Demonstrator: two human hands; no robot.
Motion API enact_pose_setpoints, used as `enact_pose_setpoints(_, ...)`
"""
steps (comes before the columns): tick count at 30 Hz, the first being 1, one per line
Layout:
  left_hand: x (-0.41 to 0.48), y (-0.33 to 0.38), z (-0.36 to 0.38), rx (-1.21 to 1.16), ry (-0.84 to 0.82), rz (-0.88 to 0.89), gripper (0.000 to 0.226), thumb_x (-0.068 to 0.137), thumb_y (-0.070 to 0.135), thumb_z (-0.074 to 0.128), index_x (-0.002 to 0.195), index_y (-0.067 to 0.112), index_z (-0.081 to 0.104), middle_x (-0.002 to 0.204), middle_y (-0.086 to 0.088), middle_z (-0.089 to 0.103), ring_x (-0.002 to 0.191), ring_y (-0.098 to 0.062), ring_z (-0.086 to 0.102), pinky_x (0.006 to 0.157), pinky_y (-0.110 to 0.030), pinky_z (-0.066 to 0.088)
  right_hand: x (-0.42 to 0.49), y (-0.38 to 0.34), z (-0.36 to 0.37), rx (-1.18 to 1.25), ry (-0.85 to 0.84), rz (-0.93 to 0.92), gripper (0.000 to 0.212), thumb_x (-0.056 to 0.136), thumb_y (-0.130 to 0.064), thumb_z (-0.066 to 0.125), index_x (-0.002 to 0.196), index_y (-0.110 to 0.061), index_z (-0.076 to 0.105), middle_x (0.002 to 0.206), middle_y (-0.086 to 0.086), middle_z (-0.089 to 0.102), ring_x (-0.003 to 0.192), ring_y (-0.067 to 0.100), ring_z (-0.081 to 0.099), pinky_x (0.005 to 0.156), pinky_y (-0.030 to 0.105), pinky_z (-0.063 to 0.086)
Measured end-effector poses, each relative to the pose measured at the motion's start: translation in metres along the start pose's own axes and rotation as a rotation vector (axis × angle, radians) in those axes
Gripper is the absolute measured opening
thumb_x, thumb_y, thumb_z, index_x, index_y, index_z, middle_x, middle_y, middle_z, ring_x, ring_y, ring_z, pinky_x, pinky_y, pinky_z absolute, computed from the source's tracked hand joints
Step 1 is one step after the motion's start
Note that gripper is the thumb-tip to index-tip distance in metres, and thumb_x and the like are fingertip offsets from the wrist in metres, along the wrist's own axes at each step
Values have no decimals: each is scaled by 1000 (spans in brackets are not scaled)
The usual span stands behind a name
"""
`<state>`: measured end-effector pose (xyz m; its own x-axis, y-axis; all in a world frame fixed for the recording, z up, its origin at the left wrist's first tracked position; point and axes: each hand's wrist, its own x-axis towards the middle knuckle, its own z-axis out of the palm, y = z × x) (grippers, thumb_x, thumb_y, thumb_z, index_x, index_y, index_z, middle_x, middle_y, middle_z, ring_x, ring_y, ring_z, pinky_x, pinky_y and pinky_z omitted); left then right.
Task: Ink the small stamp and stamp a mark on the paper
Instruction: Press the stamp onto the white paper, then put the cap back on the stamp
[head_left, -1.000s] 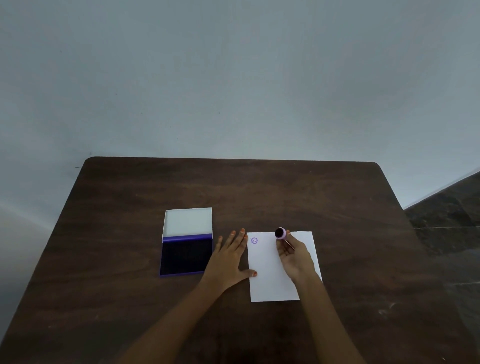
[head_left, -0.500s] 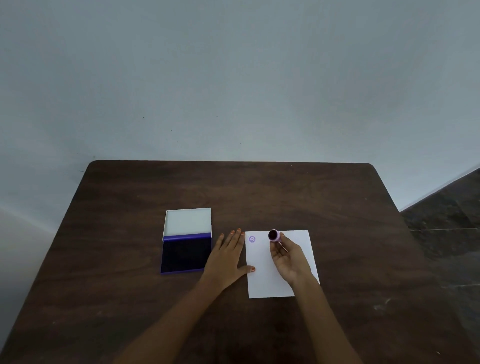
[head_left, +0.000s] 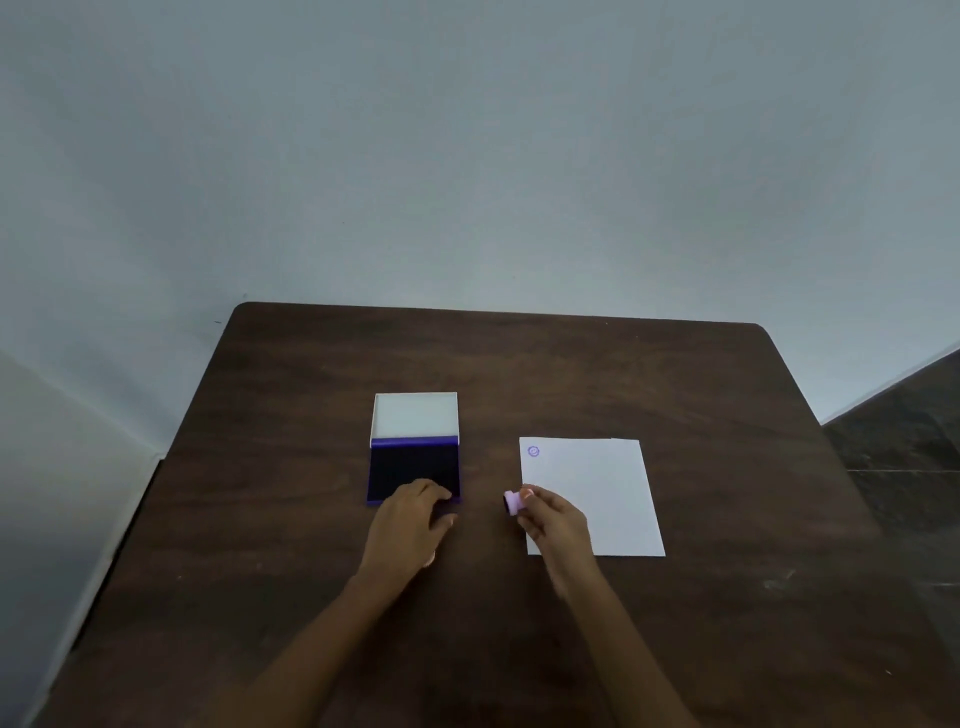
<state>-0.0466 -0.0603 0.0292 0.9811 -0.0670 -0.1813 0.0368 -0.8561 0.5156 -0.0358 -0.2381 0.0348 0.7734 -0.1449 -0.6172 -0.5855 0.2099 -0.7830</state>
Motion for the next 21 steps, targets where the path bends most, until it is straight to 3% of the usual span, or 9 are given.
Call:
enact_pose_setpoints(2, -13, -7, 0, -4, -71, -20, 51, 81, 34, 63, 126, 22, 45, 140, -1, 40, 126, -15, 40, 105, -32, 34, -9, 15, 7, -27, -16, 1, 10, 82, -12, 64, 90, -15, 67, 81, -4, 71, 78, 9, 68, 71, 19, 54)
enact_pose_setpoints(5, -31, -15, 4, -1, -115, -24, 66, 76, 35, 68, 133, 24, 37, 148, -2, 25, 131, -18, 30, 108, -35, 30, -20, 34, 16, -54, -26, -8, 12, 80, -12, 66, 91, -15, 67, 86, 0, 72, 84, 13, 68, 73, 20, 54)
enact_pose_setpoints(7, -39, -17, 8, -11, -113, -29, 68, 75, 34, 69, 133, 24, 36, 146, -3, 27, 130, -18, 30, 106, -33, 31, -25, 44, 22, -82, -23, -30, 15, 79, -14, 67, 94, -15, 66, 86, -1, 72, 84, 11, 68, 70, 18, 54)
enact_pose_setpoints(10, -46, -20, 13, -29, -103, -30, 60, 77, 30, 67, 130, 22, 40, 139, -3, 36, 124, -16, 34, 100, -25, 32, -31, 54, 29, -120, 2, -55, 15, 79, -16, 67, 95, -16, 65, 83, -6, 70, 81, 9, 66, 65, 14, 52)
enact_pose_setpoints(17, -43, -20, 12, -157, -60, -54, 30, 85, 18, 59, 115, 15, 54, 123, -5, 50, 110, -14, 48, 88, -19, 34, -37, 59, 33, -114, 21, -72, 19, 80, -14, 66, 99, -14, 64, 87, -3, 68, 87, 12, 64, 71, 19, 52)
enact_pose_setpoints(21, -48, -15, 0, -637, -42, -358, 13, 84, 16, 60, 96, 20, 62, 106, -3, 64, 90, -9, 57, 73, -20, 45, -41, 53, 37, -84, -2, -101, 16, 82, -13, 63, 98, -15, 64, 87, -4, 67, 87, 12, 64, 72, 19, 53)
